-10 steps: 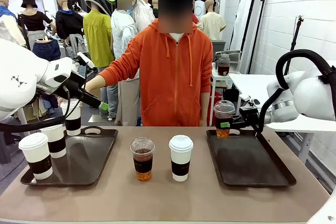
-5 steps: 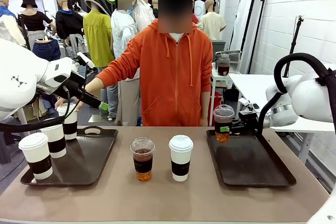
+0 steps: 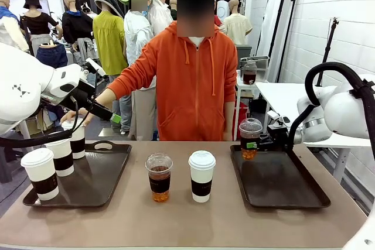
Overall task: Distribute the coffee onto the tray.
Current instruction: Pick up one iced Americano and place it on the right Handle tray.
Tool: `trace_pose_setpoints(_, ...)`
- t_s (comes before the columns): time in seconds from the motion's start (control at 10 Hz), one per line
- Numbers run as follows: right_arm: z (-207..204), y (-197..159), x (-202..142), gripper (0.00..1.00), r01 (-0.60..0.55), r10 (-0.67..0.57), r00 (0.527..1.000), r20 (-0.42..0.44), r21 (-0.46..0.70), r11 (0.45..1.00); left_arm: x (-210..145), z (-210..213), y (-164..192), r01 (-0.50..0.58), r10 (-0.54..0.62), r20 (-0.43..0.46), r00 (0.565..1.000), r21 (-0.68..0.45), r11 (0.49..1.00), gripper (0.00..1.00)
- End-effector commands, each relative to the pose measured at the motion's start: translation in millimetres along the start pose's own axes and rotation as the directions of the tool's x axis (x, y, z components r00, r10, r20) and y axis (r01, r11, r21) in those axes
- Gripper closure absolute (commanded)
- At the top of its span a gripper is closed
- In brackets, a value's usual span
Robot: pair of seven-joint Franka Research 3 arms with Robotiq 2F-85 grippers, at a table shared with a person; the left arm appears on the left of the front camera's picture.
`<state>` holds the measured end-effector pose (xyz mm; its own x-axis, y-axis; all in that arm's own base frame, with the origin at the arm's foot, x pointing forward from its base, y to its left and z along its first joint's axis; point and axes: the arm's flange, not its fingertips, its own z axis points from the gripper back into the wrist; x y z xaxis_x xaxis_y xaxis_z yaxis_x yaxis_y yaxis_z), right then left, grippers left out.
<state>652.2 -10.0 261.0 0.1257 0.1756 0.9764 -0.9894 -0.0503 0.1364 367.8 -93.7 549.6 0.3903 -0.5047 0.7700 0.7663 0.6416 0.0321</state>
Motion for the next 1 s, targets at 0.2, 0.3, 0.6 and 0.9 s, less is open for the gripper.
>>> trace_pose_setpoints(0.2, 7, -11, -10, 0.38, -0.036, 0.035, 0.998, 0.046, 0.028, 0.999, -2, -1, 2, -0.005, 0.005, 0.005, 1.0, -0.008, 1.0, 0.0)
trace_pose_setpoints(0.3, 7, -13, -12, 0.38, -0.028, 0.026, 0.998, 0.052, 0.028, 0.999, -2, -1, 2, -0.005, 0.005, 0.005, 1.0, -0.008, 1.0, 0.0)
trace_pose_setpoints(0.6, 3, -20, -20, 0.38, -0.005, 0.003, 0.999, 0.05, 0.03, 1.0, -2, -1, 2, -0.005, 0.005, 0.005, 1.0, -0.008, 1.0, 0.0)
trace_pose_setpoints(0.9, 2, -23, -26, 0.38, 0.025, -0.026, 0.998, 0.051, 0.031, 0.999, -2, -1, 2, -0.005, 0.005, 0.005, 1.0, -0.008, 1.0, 0.0)
